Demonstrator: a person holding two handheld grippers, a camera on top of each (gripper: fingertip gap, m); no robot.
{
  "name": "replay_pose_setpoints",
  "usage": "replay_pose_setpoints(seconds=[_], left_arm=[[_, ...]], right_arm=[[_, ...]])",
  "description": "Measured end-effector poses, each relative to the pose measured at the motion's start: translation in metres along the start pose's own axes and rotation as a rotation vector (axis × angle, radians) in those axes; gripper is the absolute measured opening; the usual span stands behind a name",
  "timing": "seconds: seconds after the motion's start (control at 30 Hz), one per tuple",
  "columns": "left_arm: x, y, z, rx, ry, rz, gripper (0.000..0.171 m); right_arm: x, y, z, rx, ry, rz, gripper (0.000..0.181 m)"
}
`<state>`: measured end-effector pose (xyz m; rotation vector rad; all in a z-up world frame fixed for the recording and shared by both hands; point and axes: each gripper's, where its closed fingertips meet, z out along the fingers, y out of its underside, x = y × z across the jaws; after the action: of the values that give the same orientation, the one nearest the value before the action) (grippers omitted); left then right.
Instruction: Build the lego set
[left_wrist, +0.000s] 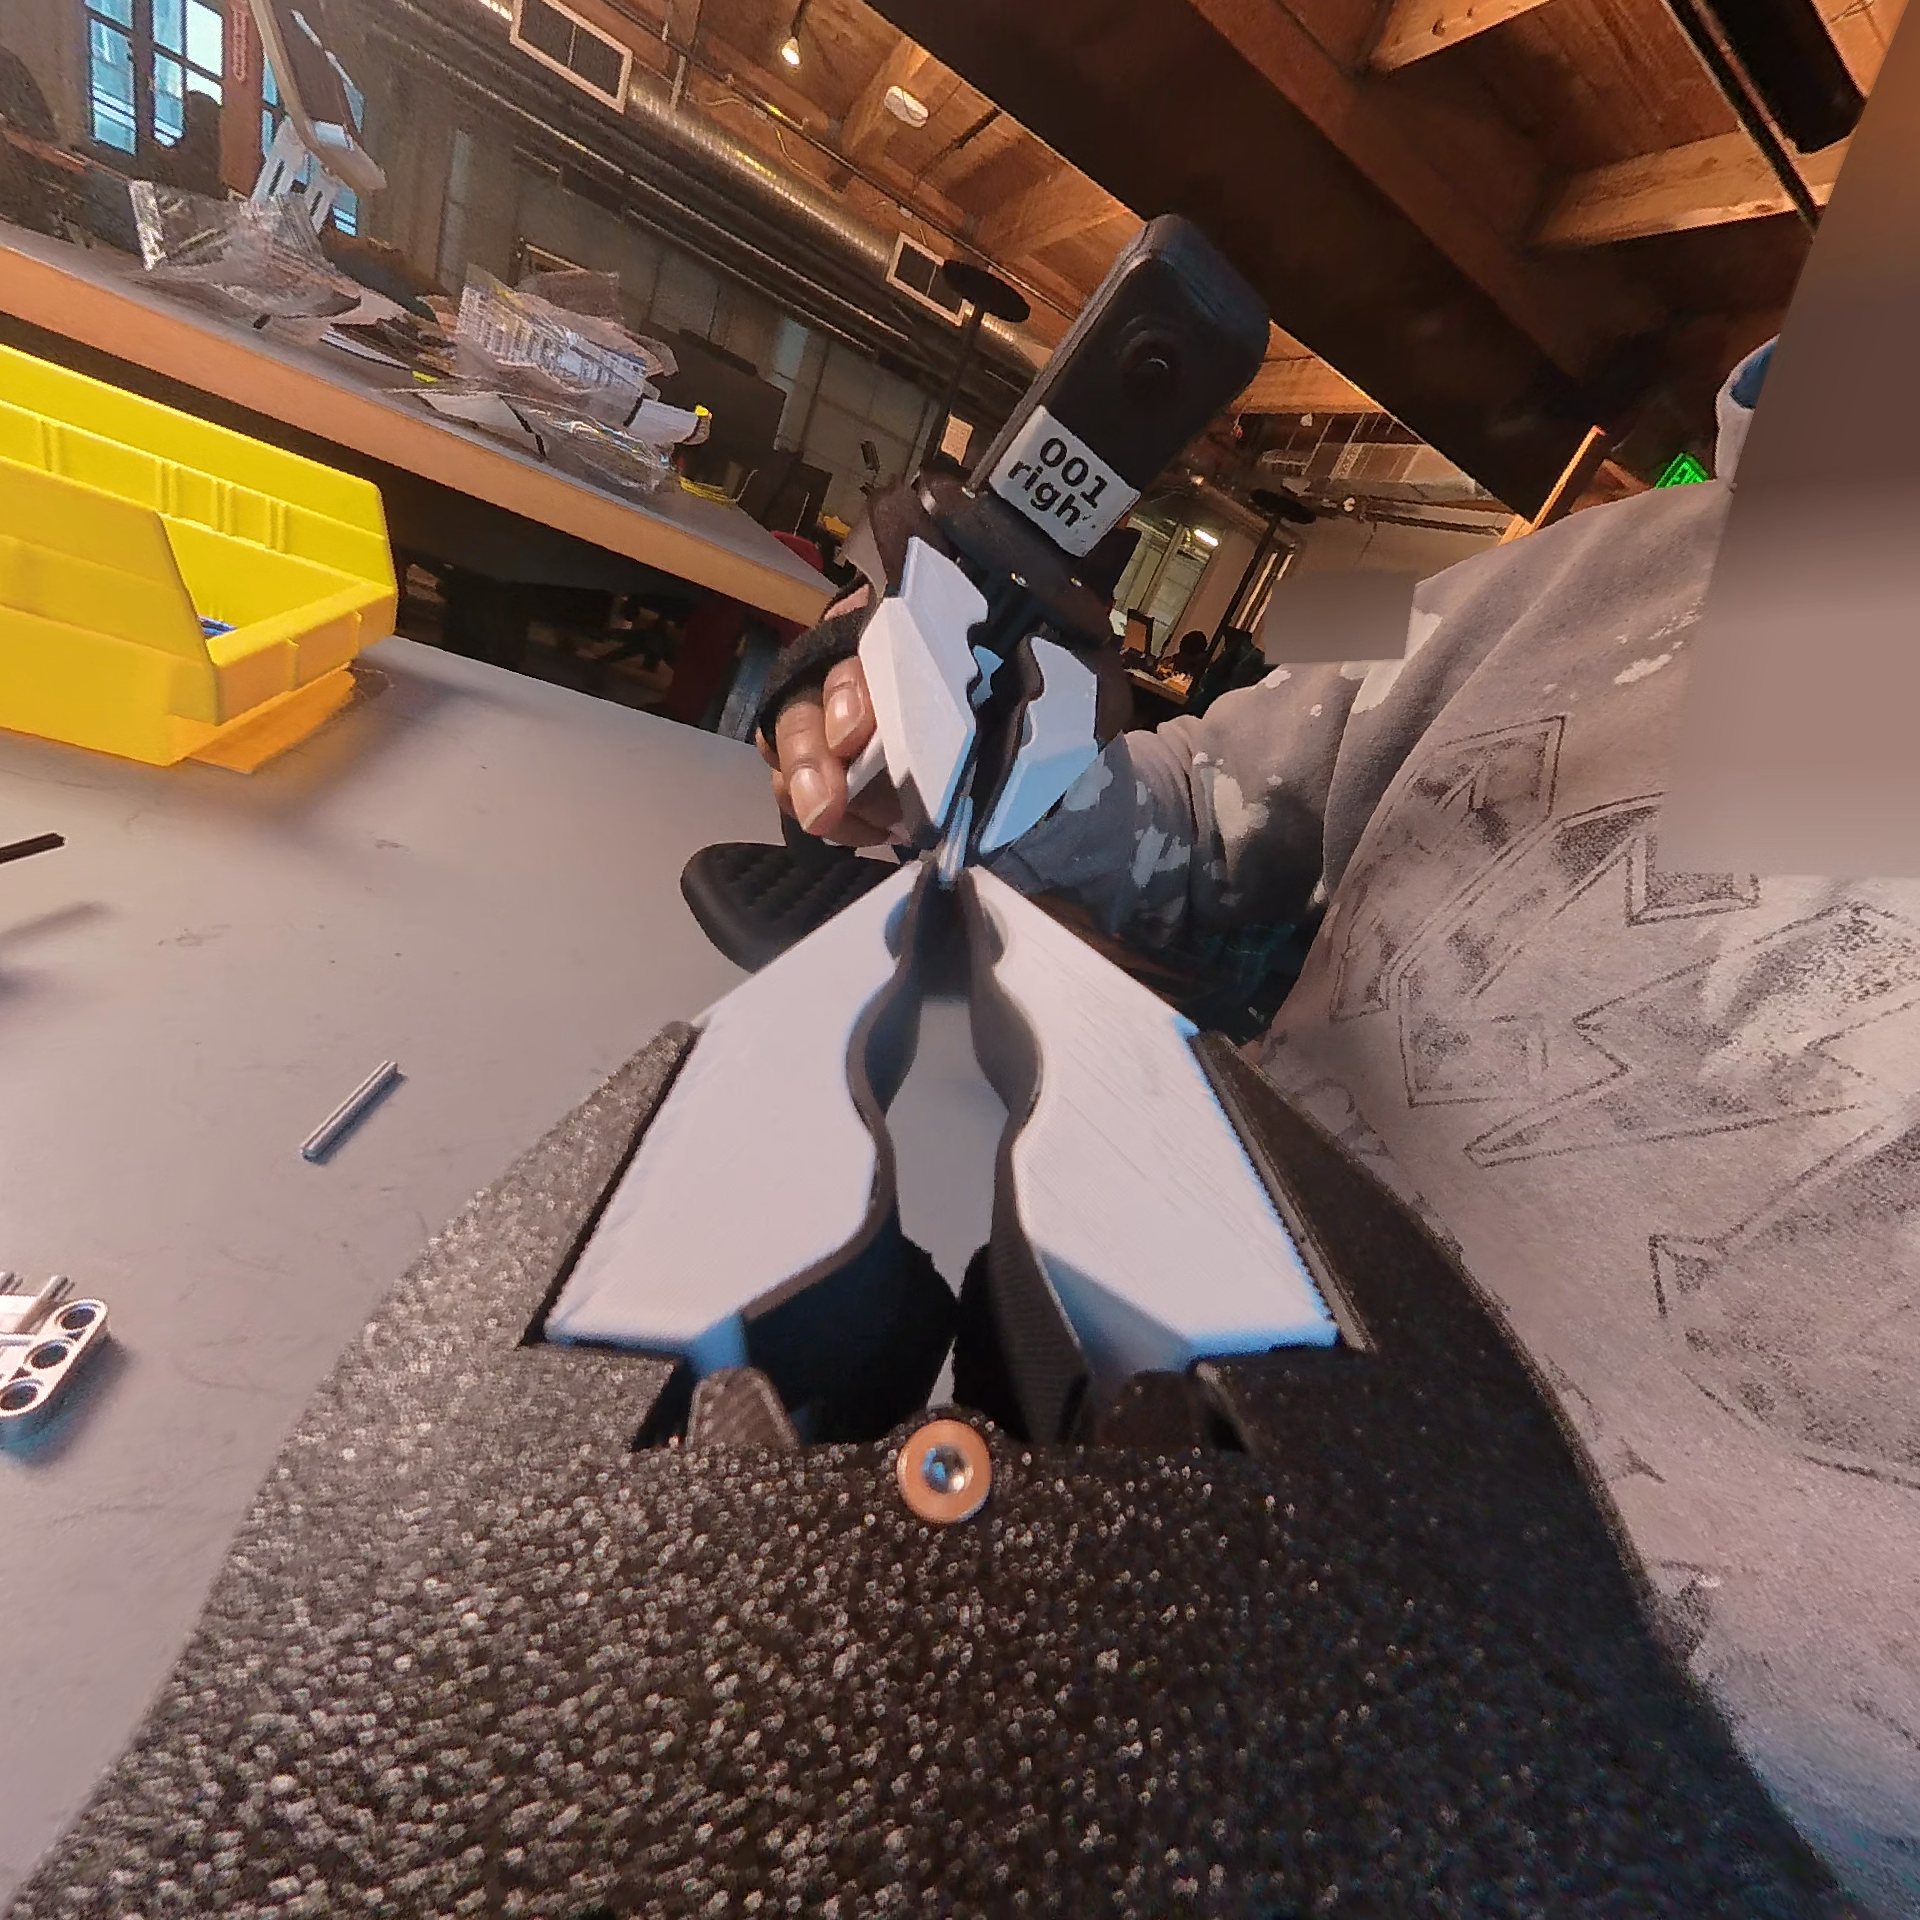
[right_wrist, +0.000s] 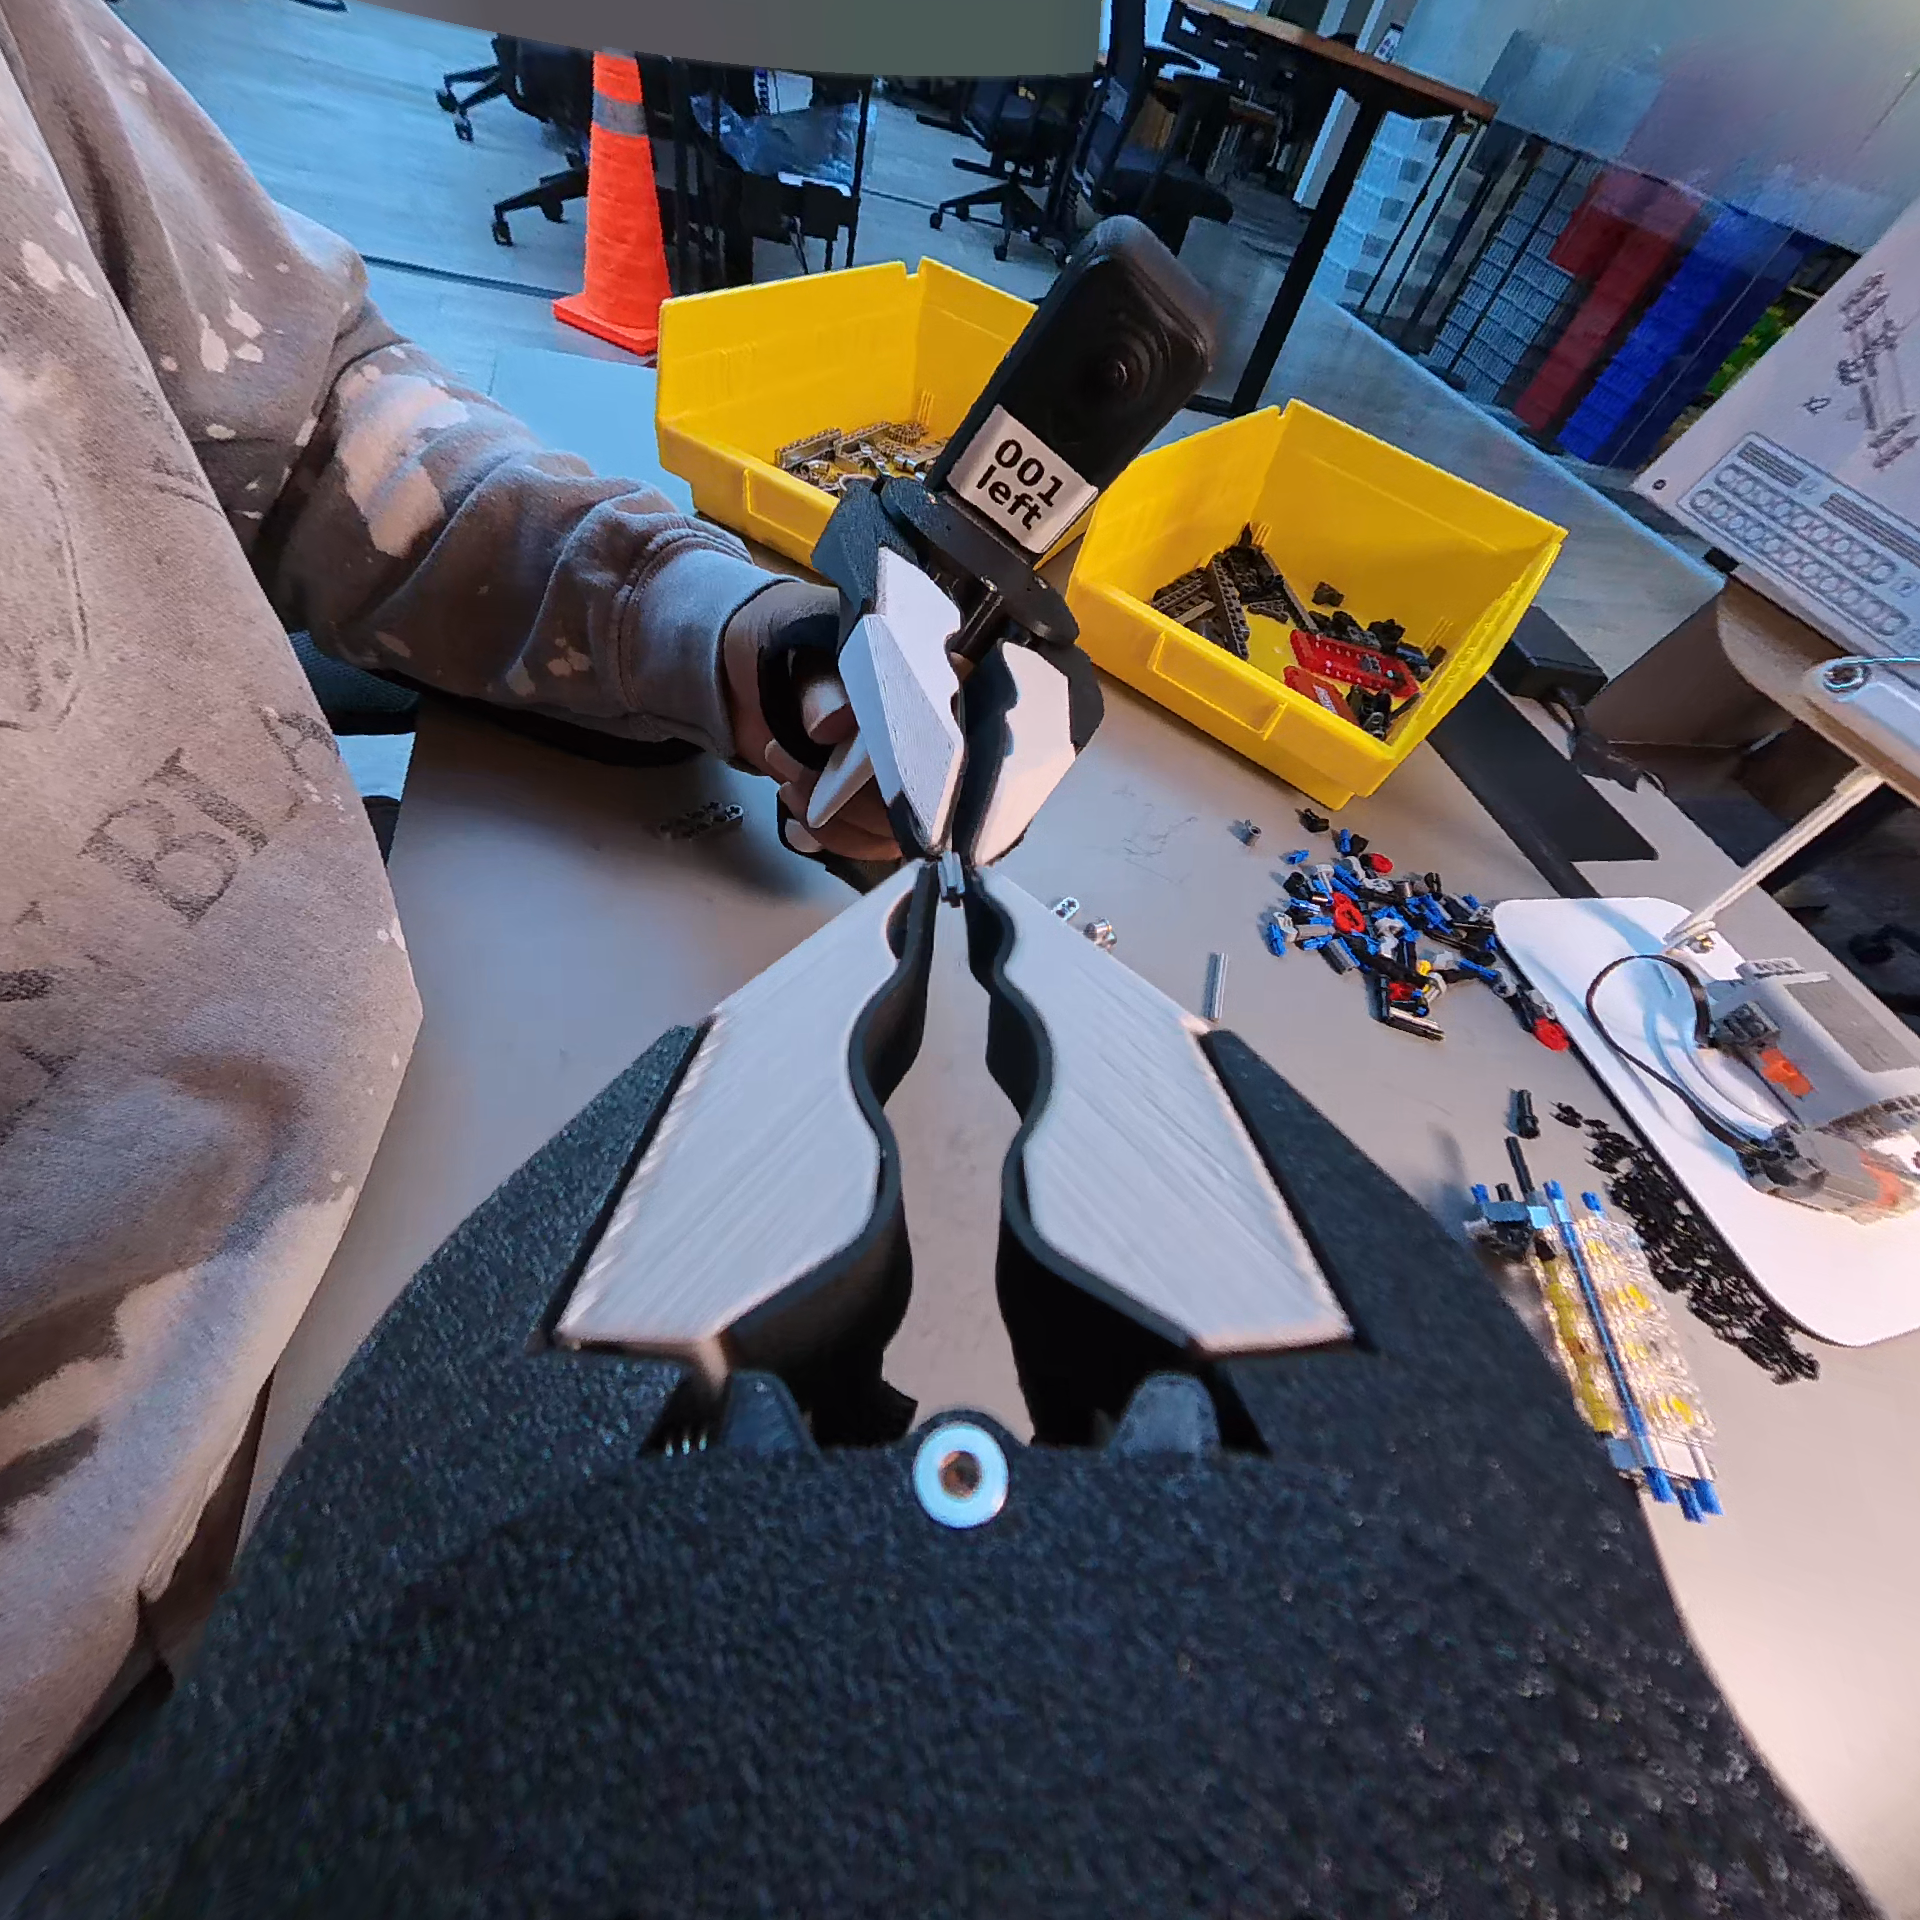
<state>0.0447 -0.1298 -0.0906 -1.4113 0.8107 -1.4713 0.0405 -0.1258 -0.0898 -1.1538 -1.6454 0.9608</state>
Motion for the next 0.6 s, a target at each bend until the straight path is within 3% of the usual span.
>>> replay_pose_setpoints(seconds=[0.6], left_arm=[[-0.0028, -0.0024, -0.002, 0.01, -0.021, 0.005, 0.001]], right_arm=[[0.004, 0.0003, 0.0004, -0.057, -0.022, -0.023, 0.003]])
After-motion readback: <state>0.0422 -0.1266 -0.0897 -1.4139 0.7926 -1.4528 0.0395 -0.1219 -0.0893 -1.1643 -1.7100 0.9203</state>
